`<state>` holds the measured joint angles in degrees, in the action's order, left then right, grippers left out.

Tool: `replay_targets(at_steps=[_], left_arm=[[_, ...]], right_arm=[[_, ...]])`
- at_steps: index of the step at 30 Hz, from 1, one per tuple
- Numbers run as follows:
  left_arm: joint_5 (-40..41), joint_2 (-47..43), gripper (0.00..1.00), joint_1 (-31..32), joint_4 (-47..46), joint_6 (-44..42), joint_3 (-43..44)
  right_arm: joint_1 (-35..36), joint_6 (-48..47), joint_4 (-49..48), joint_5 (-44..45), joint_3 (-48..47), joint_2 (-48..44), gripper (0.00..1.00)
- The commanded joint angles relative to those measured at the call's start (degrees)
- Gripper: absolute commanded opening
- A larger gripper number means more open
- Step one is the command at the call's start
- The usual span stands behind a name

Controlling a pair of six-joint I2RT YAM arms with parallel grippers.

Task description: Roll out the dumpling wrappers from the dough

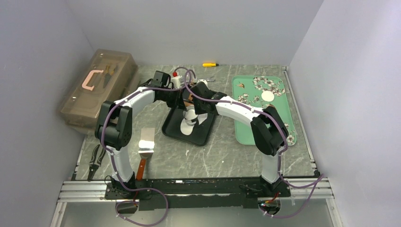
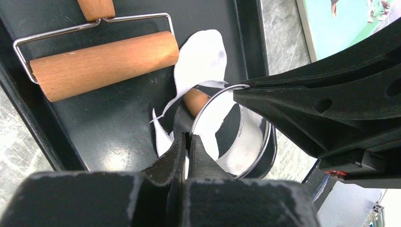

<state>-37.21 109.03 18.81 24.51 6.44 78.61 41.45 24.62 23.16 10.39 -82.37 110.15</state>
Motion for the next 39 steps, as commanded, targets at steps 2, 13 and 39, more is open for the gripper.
replay_targets(at_steps=[2, 13, 39], left_arm=[[-1.9, -0.4, 0.0, 0.1, 1.1, -1.1, 2.2], [-0.7, 2.5, 0.0, -0.1, 2.0, -2.5, 5.4], [-0.2, 6.4, 0.0, -4.1, 3.9, -2.4, 13.5]], right_arm=[[-1.4, -1.9, -1.8, 5.4, -2.0, 0.4, 0.0], [-1.7, -4.1, -3.5, 6.7, -3.8, 4.3, 0.0], [-2.4, -9.8, -5.6, 10.2, -13.7, 12.3, 0.0]])
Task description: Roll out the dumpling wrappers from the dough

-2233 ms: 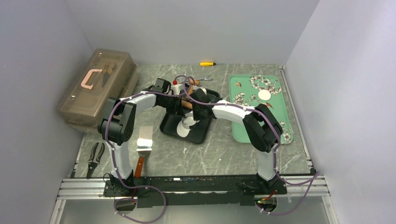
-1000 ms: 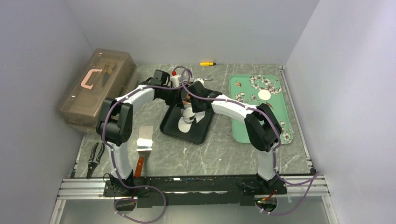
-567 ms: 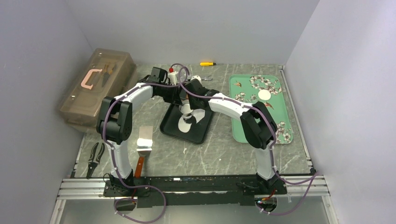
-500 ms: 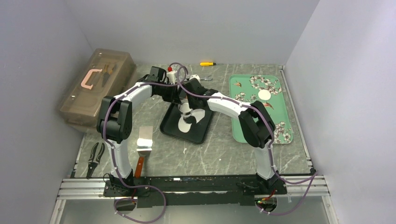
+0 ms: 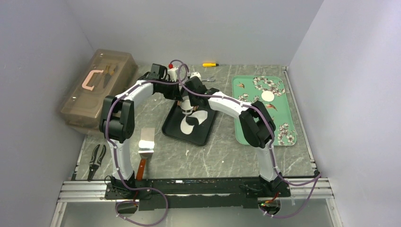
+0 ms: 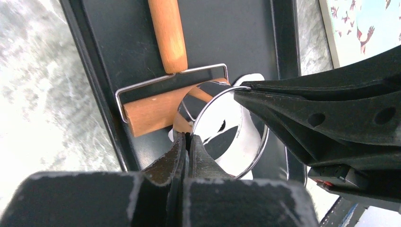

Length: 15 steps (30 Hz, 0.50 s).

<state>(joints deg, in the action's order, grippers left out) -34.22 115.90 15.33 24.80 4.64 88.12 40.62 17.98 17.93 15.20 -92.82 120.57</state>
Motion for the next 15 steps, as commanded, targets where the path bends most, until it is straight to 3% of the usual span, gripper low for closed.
replay_targets(at_steps=[1, 15], left_arm=[[-3.2, -0.3, 0.0, -0.8, 3.7, -0.6, 4.5], [-2.6, 2.4, 0.0, -2.8, 4.6, -2.3, 8.3]], right_arm=[[-1.5, -3.2, -0.2, 5.1, -3.9, 2.2, 0.0], [-2.0, -4.4, 0.5, 5.8, -11.0, 6.5, 0.0]])
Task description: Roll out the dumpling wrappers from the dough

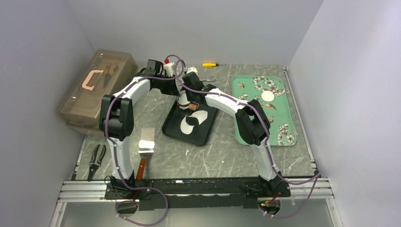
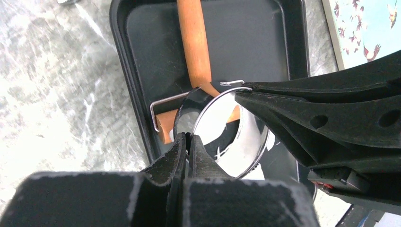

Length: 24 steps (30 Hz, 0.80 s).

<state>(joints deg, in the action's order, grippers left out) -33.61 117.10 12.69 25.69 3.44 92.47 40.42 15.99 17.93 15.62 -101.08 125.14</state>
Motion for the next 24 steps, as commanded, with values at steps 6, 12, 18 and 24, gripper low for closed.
replay_targets(at_steps=[6, 12, 18, 24], left_arm=[[-4.0, 2.8, 0.0, -0.1, 4.1, -0.3, 5.6], [-6.9, 2.0, 0.0, -0.1, 5.9, 0.3, 6.6], [-8.3, -0.4, 0.0, -0.1, 6.0, 1.2, 6.4], [-9.9, -3.2, 0.0, -0.1, 6.1, 1.0, 4.1]], right_arm=[[-2.4, -1.7, 2.0, 7.3, -4.0, 3.2, 0.0], [-2.7, -0.6, 2.9, 4.6, -3.4, 1.5, 0.02], [-2.7, 1.5, 2.3, 1.3, -1.9, -2.5, 0.1], [-2.6, 2.2, 2.3, 0.0, -0.2, -4.3, 0.12]])
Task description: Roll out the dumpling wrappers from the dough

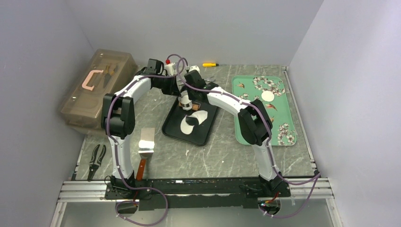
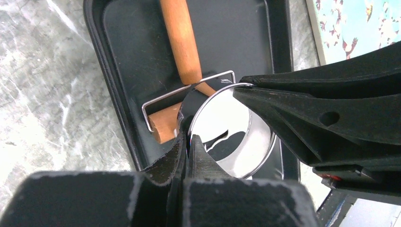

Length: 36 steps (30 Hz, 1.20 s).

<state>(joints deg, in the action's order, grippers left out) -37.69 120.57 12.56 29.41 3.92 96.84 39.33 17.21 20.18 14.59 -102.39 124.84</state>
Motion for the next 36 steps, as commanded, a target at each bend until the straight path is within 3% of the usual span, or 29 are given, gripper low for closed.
replay_targets(at_steps=[1, 14, 24, 30, 36], left_arm=[[-5.7, -7.1, 0.0, 0.0, 2.3, 0.3, -0.9], [-7.5, -4.8, 0.0, -2.1, 2.5, 2.0, -0.5], [-7.0, -1.9, 0.0, -2.6, 0.9, 3.7, -0.9], [-5.6, -1.6, 0.0, -3.0, 1.8, 2.5, -0.2], [-6.2, -1.7, 0.0, -3.2, 1.7, 2.9, -0.3]], right_arm=[[-1.5, 1.3, -0.1, 0.3, 1.5, -4.1, 0.12], [-1.6, 5.9, -0.4, -2.1, -1.9, -0.3, 0.16], [-2.9, 5.9, -2.5, -4.0, -0.3, -0.4, 0.36], [-4.3, 5.0, -3.5, -8.8, -0.6, -2.1, 0.61], [-4.5, 3.8, -4.1, -10.9, -1.0, -3.7, 0.69]])
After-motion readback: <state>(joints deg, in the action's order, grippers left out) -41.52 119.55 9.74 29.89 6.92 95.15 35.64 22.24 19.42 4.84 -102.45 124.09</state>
